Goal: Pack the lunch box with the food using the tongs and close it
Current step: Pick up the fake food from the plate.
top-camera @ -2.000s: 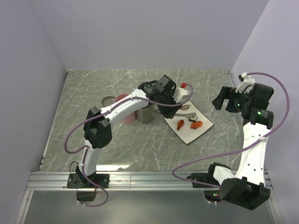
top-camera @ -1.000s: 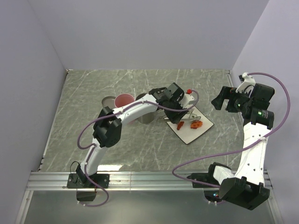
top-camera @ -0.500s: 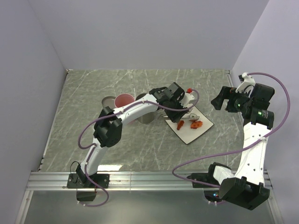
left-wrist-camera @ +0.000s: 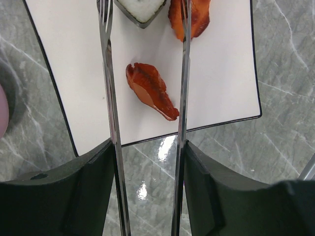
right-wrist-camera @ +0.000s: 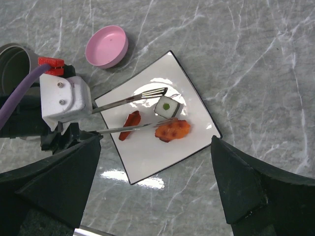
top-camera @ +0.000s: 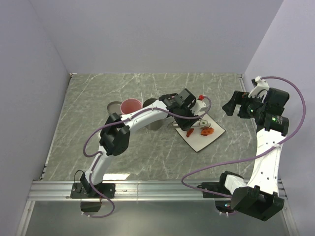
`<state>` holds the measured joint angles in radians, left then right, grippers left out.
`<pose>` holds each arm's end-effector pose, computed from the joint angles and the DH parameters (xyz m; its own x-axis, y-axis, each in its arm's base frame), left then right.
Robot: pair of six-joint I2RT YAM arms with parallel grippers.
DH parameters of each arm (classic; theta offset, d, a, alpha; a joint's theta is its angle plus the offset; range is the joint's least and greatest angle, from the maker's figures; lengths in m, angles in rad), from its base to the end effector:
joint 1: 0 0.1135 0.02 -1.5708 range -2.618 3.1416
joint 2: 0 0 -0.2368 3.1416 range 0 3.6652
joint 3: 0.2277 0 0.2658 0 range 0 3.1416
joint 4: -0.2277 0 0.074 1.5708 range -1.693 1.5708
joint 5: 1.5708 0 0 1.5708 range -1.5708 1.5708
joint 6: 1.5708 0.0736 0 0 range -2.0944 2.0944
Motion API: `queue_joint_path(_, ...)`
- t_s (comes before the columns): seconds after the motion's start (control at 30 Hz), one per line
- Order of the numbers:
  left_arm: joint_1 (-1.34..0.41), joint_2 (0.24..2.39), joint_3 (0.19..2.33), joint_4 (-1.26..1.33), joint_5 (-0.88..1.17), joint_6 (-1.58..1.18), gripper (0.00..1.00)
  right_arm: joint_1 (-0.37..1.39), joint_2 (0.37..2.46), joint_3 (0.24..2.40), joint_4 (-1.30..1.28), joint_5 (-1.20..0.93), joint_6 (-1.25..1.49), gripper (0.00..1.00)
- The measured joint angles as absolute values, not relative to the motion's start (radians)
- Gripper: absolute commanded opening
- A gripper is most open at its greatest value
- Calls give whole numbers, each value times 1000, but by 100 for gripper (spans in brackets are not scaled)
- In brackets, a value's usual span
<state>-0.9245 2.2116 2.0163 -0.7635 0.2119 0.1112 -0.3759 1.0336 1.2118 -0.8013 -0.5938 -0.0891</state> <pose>0.2954 -0.4173 0.1925 -0.3952 0.7040 -0.5901 0.9027 0.4167 -0.1073 0.2501 -0.0544 0.3431 -0.5301 0.1299 -0.8379 -0.1662 0.9531 0.2530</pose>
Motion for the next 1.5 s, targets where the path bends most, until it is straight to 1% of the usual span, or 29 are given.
queue_joint_path(0.37, -932, 2260, 2045, -769, 202, 110, 58, -377, 1035, 1212, -801, -594, -89, 100)
queue_joint_path(0.93, -908, 2262, 2045, -775, 166, 109, 54, -379, 1035, 1212, -801, -596, -89, 100)
queue_joint_path(1.03, -905, 2262, 2045, -776, 167, 110, 51, -380, 1035, 1212, -801, -596, -89, 100)
queue_joint_path(1.33, -904, 2262, 2045, -783, 174, 109, 32, -380, 1035, 1212, -801, -596, -89, 100)
queue_joint_path(1.5, -904, 2257, 2045, -785, 175, 109, 26, -381, 1035, 1212, -801, -596, -89, 100)
